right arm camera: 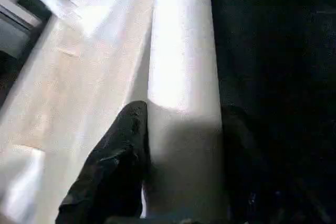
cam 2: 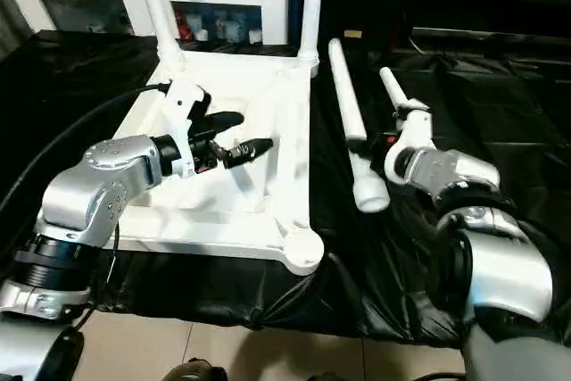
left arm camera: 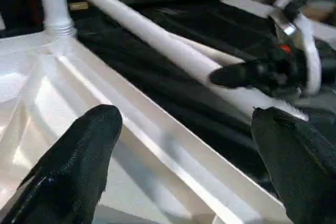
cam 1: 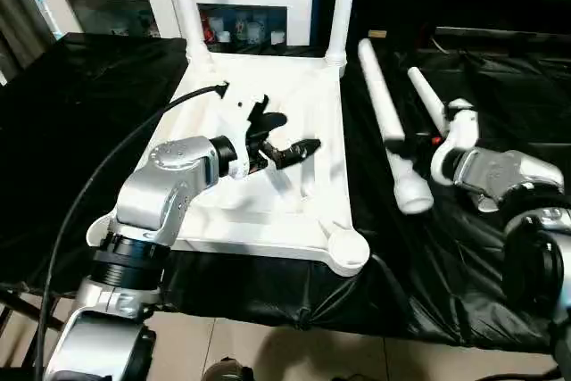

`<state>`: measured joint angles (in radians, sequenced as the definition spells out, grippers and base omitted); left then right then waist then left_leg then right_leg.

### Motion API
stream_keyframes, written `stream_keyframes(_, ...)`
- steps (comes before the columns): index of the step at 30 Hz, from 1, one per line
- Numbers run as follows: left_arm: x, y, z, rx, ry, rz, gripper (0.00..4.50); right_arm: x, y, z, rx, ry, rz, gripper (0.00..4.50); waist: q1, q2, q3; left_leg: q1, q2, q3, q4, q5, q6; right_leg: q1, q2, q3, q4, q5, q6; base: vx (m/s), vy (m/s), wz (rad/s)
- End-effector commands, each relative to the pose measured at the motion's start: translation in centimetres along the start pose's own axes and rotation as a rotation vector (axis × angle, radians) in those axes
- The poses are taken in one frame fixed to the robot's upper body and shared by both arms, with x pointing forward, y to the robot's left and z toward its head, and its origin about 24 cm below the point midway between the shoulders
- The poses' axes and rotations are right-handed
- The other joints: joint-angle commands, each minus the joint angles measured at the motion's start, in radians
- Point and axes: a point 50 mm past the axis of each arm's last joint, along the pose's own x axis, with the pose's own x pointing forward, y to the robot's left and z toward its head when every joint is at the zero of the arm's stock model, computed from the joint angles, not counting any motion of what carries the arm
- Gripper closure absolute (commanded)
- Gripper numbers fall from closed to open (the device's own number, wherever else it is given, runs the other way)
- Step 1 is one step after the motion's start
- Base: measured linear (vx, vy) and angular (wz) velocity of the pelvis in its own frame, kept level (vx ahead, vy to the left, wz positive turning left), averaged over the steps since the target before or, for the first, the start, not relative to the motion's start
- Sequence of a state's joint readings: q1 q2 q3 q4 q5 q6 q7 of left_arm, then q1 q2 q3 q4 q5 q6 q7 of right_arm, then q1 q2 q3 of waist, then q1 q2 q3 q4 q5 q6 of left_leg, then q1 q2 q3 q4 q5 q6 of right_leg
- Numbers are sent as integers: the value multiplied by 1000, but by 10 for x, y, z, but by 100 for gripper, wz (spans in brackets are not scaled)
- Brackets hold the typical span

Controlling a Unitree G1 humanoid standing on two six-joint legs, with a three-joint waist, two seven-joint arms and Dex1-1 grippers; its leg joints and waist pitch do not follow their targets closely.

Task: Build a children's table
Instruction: Pick table leg

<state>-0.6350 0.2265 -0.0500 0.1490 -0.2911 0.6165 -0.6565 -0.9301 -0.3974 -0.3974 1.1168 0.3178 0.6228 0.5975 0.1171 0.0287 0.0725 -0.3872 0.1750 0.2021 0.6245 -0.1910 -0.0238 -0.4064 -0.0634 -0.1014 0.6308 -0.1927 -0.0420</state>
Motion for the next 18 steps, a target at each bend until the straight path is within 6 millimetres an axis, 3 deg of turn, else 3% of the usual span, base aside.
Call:
stream_keyframes(1, 3, 2, 8, -63, -35, 37, 0, -6, 12, 13, 2, -176, 156, 270, 7, -19, -91, 12, 61, -28, -53, -41, 91, 63, -96, 62, -71, -110, -209, 0, 0, 0)
stream_keyframes(3, 5, 1, 9, -88, -47, 35, 0, -15, 20, 15, -4, -284, 263, 270, 11, -19, -94, 13, 64, -31, -54, -31, 105, 63, -97, 62, -69, -94, -189, 0, 0, 0)
stream_keyframes(5, 7, -1, 10, -100, -46, 36, 0, -21, 25, 15, 6, -345, 345, 271, 12, -19, -95, 14, 65, -32, -55, -21, 116, 60, -96, 60, -69, -99, -191, 0, 0, 0)
stream_keyframes(6, 9, -1, 12, -109, -63, 31, 0, -24, 29, 14, 17, -367, 403, 271, 14, -13, -95, 14, 65, -35, -55, -20, 111, 61, -98, 59, -69, -113, -193, 0, 0, 0)
stream_keyframes(7, 10, -2, 16, -117, -92, 19, 0, -30, 36, 9, 18, -382, 489, 272, 16, -16, -91, 14, 60, -32, -56, -36, 106, 61, -94, 61, -80, -145, -179, 0, 0, 0)
stream_keyframes(12, 15, -11, 32, -280, -214, -67, 0, -46, 59, -13, -2, -346, 725, 272, 24, -15, -91, 15, 61, -32, -57, -38, 97, 59, -96, 59, -86, -181, -162, 0, 0, 0)
stream_keyframes(18, 18, -27, 46, -448, -299, -229, 0, -50, 76, -27, -8, -288, 824, 272, 29, -17, -88, 15, 59, -36, -62, -63, 70, 58, -102, 61, -96, -254, -150, 0, 0, 0)
